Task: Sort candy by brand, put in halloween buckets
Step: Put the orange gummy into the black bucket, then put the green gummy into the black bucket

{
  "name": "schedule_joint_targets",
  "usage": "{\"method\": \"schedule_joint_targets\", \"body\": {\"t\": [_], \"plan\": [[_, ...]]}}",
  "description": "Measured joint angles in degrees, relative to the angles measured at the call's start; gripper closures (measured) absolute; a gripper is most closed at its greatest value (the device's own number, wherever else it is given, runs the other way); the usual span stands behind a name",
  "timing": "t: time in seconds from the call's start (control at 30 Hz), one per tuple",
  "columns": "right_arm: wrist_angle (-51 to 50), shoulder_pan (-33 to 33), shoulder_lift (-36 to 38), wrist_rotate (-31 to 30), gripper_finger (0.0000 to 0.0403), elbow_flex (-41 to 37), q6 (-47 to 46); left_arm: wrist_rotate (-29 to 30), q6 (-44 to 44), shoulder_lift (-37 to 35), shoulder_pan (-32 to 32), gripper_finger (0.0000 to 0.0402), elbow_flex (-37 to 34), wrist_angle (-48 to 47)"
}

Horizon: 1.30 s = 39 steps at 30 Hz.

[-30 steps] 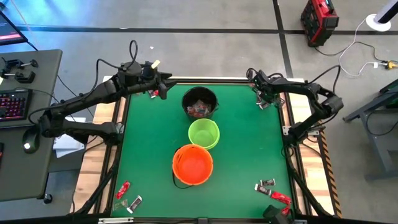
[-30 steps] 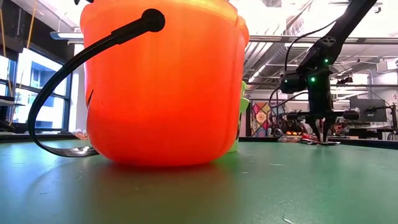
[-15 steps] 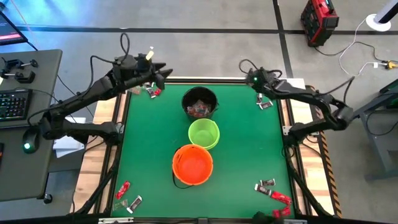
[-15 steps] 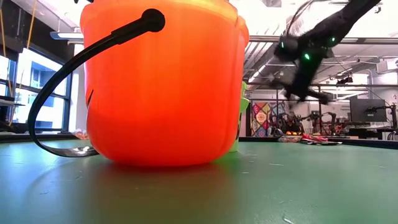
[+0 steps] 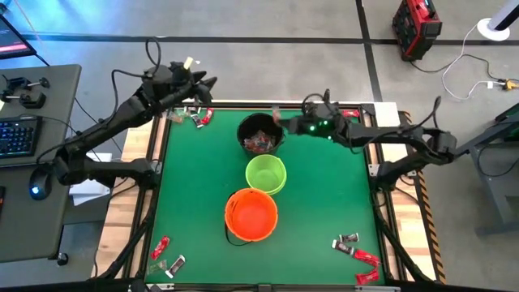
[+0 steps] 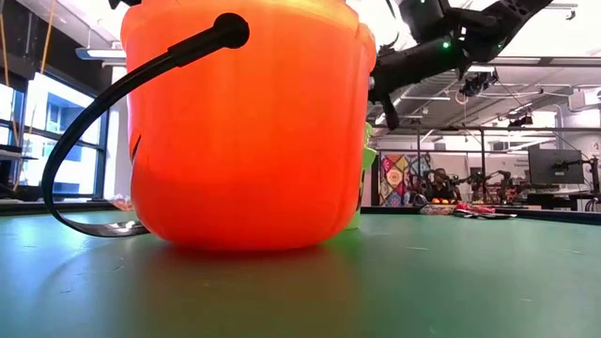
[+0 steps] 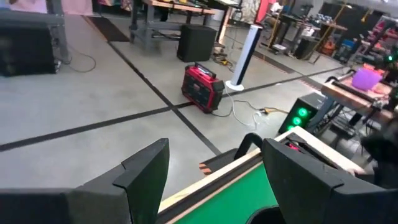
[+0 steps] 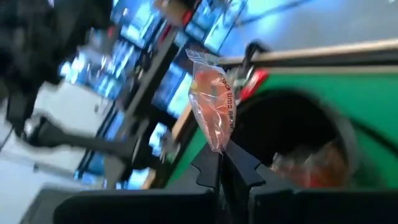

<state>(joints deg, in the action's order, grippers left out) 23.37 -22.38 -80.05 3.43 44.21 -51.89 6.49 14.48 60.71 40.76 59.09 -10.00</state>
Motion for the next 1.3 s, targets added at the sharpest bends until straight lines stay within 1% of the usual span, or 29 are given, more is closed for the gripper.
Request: {"method": "schedule_joint_targets", "body": {"t": [0.1,0.2,0.3,0.37,0.47,0.53,0.63,0.7,0.77,0.83,0.9,0.97,1.03,1.17,1.3], "plan": [[-1.84,1.79,-1.30,2.19,0.0403,1.31,2.76,-0.30,1.15,0.00,0.48,0.0156,0.00,-0.02],[-6.74,2.81,-2.84,3.79,0.0402,5.36,7.90,-0.82,3.05,0.00,0.56,0.0156,0.00,0.02],[-16.22,2.89,-5.18,3.98,0.0395,10.56,11.82,-1.11,3.91,0.00,0.64,0.0156,0.00,0.05],[-23.56,2.40,-7.05,4.42,0.0381,14.25,13.94,-1.46,4.40,0.00,0.62,0.0156,0.00,-0.01],[-31.03,1.63,-10.14,8.96,0.0341,19.99,19.06,-1.48,4.49,0.00,0.62,0.0156,0.00,-0.03],[-35.33,1.26,-12.16,11.28,0.0303,23.62,22.04,-1.46,4.50,0.00,0.64,0.0156,0.00,-0.15],[-41.30,1.05,-14.60,11.42,0.0240,29.07,26.92,-1.47,4.83,0.00,0.64,0.0156,0.00,-0.50],[-44.65,0.61,-15.58,10.49,0.0201,32.86,30.68,-1.57,4.89,0.00,0.64,0.0156,0.02,-1.07],[-48.38,-0.35,-15.81,10.26,0.0170,36.20,33.71,-1.52,6.29,0.05,0.89,0.0156,0.15,-2.41],[-50.77,-1.64,-15.85,10.15,0.0151,39.28,35.41,-0.61,8.18,1.56,2.45,0.0157,2.11,-8.00],[-53.00,-3.05,-15.85,9.67,0.0142,41.89,35.93,0.80,7.55,5.69,5.43,0.0160,6.39,-18.54],[-53.96,-4.60,-15.85,9.09,0.0140,43.86,36.72,1.69,5.47,11.47,9.03,0.0164,10.44,-28.95],[-53.97,-6.09,-15.85,8.92,0.0140,45.04,37.42,1.71,3.31,17.98,12.27,0.0168,13.72,-36.50],[-54.22,-8.43,-15.87,8.81,0.0139,45.53,37.59,1.69,-2.45,30.75,17.38,0.0178,17.23,-45.51],[-56.19,-9.31,-15.87,8.82,0.0139,45.53,38.22,1.72,-7.62,41.39,19.73,0.0188,21.99,-53.50]]}}
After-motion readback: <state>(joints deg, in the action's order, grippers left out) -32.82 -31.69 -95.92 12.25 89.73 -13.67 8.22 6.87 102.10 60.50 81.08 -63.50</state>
